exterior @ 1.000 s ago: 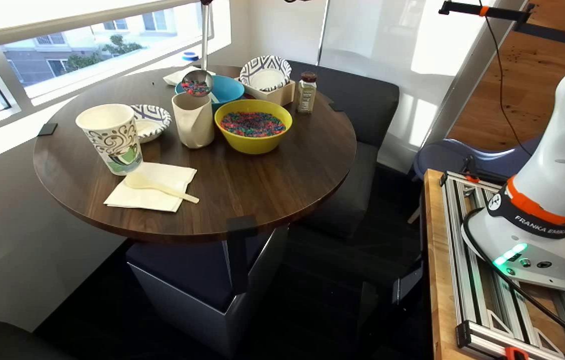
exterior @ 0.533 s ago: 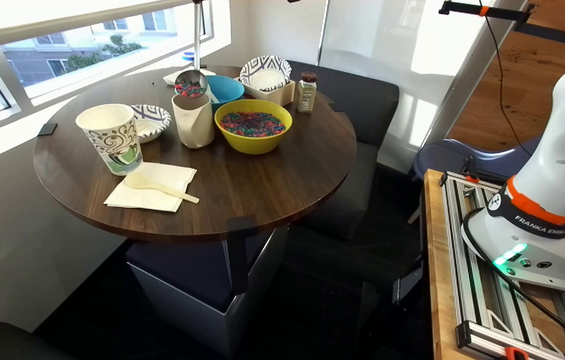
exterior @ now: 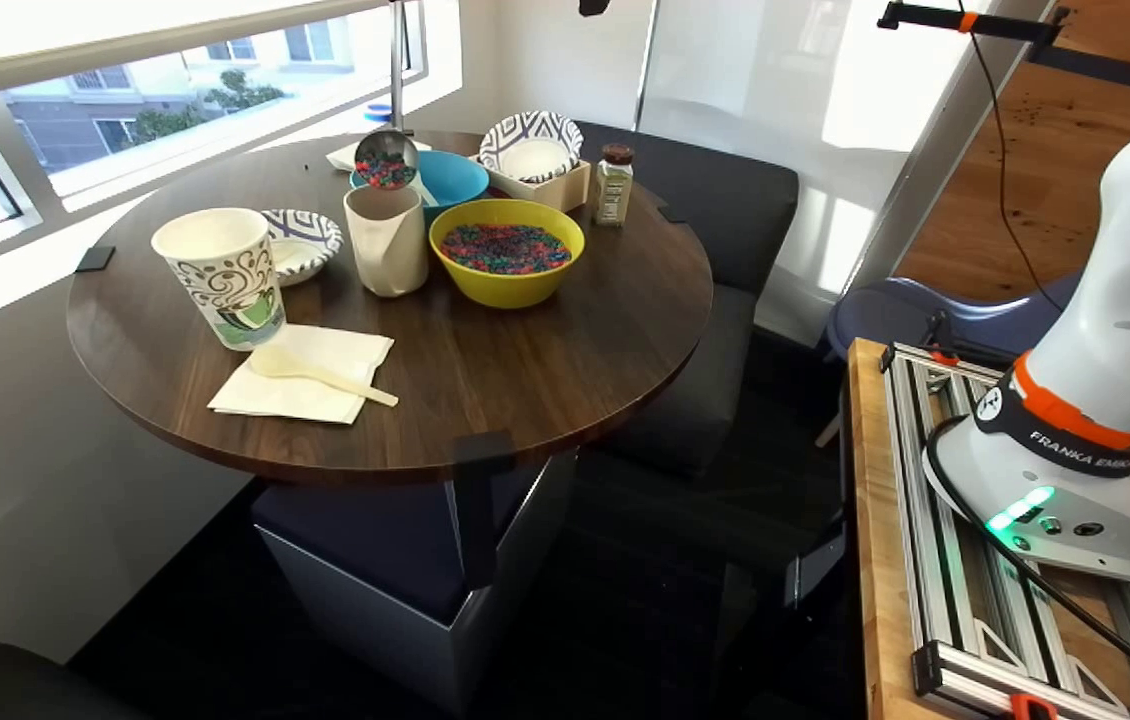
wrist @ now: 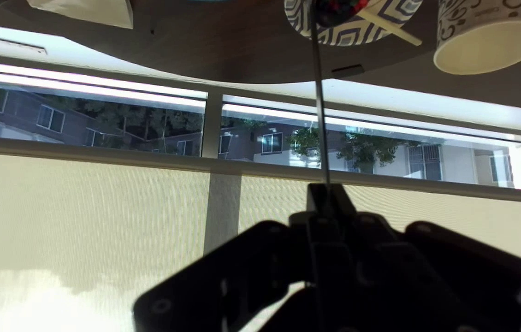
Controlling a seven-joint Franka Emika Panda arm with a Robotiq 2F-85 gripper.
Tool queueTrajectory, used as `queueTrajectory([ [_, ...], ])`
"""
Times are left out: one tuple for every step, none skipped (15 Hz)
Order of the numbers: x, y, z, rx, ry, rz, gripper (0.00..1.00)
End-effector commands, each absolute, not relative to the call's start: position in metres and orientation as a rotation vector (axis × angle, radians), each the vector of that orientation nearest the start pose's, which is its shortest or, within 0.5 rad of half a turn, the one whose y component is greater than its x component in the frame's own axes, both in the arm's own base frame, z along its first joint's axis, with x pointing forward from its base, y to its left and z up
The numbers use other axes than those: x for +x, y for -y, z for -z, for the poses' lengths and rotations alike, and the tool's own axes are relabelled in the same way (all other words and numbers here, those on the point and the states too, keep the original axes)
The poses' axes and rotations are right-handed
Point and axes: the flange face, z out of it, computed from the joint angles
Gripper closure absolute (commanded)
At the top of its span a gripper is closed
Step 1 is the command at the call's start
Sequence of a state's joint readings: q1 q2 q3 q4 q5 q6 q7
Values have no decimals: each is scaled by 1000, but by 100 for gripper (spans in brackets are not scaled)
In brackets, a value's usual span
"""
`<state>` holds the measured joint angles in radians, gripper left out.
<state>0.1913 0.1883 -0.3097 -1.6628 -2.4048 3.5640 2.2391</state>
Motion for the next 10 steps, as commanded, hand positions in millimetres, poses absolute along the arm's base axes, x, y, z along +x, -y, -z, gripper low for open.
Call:
queueTrajectory([
  [561,-30,-496,-2725,412,1516,99],
  [559,-31,-496,-2730,436,1527,99],
  [557,-33,-495,-2732,453,1531,99],
  [556,-35,-494,-2734,470,1538,99],
  [555,-36,-493,-2738,492,1539,99],
  [553,-40,-494,-2735,511,1551,99],
  [552,-43,-495,-2726,520,1554,99],
  [562,-38,-492,-2729,479,1515,96],
  [561,-40,-493,-2726,492,1519,96],
  [560,-42,-494,-2723,498,1521,96],
])
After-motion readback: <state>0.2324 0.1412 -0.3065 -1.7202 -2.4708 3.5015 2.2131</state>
